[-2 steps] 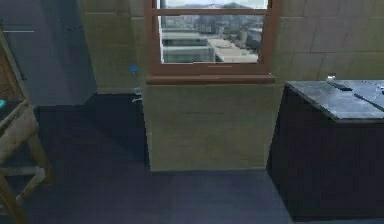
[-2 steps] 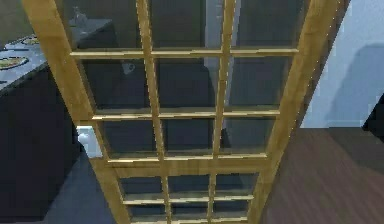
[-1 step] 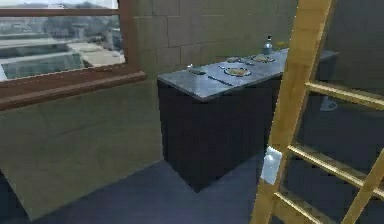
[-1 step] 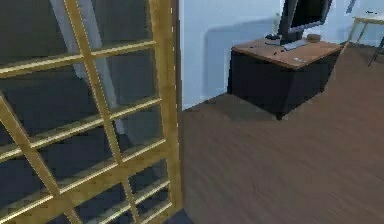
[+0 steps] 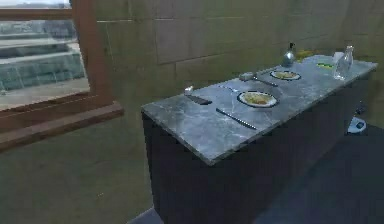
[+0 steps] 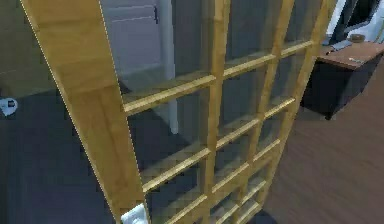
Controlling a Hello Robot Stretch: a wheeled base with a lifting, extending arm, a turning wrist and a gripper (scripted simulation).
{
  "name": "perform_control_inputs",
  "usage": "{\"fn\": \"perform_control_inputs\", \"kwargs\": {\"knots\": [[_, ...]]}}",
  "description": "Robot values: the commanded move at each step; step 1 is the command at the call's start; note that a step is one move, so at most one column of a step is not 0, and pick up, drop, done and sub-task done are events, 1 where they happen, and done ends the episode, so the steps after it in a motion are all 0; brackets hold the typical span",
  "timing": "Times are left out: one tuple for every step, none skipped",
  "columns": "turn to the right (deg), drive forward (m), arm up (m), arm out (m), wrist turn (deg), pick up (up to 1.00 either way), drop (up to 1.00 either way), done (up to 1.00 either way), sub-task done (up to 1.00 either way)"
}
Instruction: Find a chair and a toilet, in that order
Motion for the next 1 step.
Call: {"fn": "perform_control_inputs", "kwargs": {"knots": [[-21.0,0.0,0.0,0.0,0.0,0.0,0.0,0.0,0.0]]}}
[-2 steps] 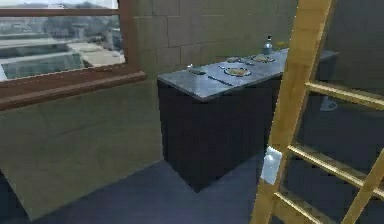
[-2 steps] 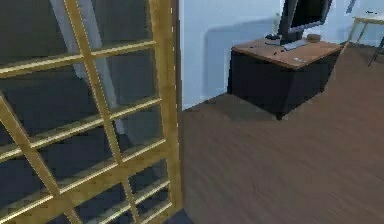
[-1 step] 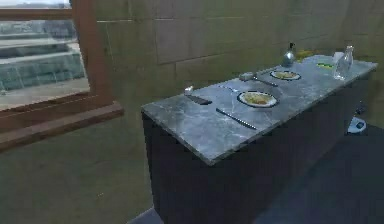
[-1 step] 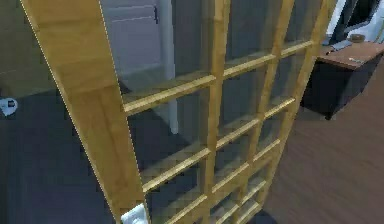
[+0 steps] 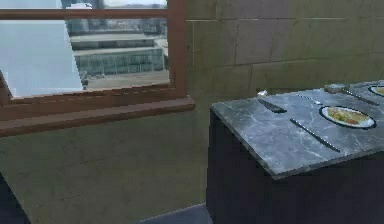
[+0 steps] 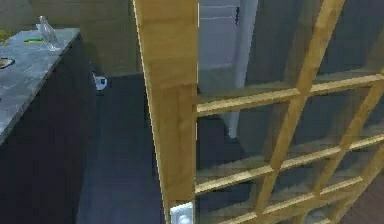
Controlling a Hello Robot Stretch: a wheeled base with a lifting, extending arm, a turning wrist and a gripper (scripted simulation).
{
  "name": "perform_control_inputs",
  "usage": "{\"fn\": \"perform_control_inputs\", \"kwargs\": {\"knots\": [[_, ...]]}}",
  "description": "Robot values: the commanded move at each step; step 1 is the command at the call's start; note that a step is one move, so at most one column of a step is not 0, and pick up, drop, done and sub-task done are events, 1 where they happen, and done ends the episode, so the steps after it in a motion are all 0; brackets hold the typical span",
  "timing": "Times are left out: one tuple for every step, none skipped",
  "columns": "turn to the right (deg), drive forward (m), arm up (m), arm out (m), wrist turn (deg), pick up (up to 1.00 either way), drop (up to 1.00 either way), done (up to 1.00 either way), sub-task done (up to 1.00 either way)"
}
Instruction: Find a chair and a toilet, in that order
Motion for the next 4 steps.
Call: {"fn": "perform_control_inputs", "kwargs": {"knots": [[0.0,0.25,0.0,0.0,0.0,0.0,0.0,0.0,0.0],[45.0,0.0,0.0,0.0,0.0,0.0,0.0,0.0,0.0],[36.0,0.0,0.0,0.0,0.0,0.0,0.0,0.0,0.0],[0.0,0.6,0.0,0.0,0.0,0.0,0.0,0.0,0.0]]}}
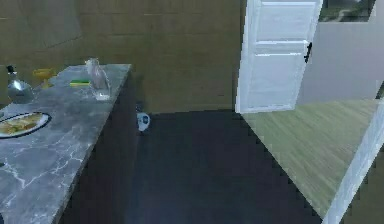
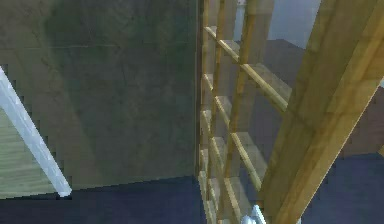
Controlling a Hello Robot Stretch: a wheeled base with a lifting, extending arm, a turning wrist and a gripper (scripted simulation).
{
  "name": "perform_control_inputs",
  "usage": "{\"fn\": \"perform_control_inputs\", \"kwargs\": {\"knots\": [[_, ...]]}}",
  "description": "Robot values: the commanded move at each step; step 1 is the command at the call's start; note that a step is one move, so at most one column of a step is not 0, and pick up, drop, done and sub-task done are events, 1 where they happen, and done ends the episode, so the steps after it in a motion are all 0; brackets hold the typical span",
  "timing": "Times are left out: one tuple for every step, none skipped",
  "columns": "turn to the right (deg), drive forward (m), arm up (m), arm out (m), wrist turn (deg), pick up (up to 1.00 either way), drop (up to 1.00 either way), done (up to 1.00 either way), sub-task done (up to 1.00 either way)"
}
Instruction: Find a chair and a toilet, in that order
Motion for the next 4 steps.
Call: {"fn": "perform_control_inputs", "kwargs": {"knots": [[18.0,0.0,0.0,0.0,0.0,0.0,0.0,0.0,0.0],[0.0,1.0,0.0,0.0,0.0,0.0,0.0,0.0,0.0],[45.0,0.0,0.0,0.0,0.0,0.0,0.0,0.0,0.0],[24.0,0.0,0.0,0.0,0.0,0.0,0.0,0.0,0.0]]}}
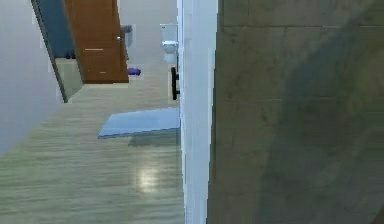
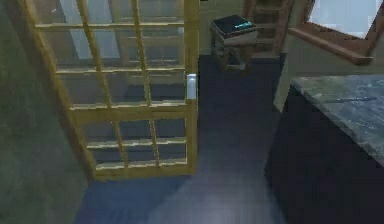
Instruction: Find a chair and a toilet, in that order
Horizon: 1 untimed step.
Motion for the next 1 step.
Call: {"fn": "perform_control_inputs", "kwargs": {"knots": [[0.0,0.05,0.0,0.0,0.0,0.0,0.0,0.0,0.0]]}}
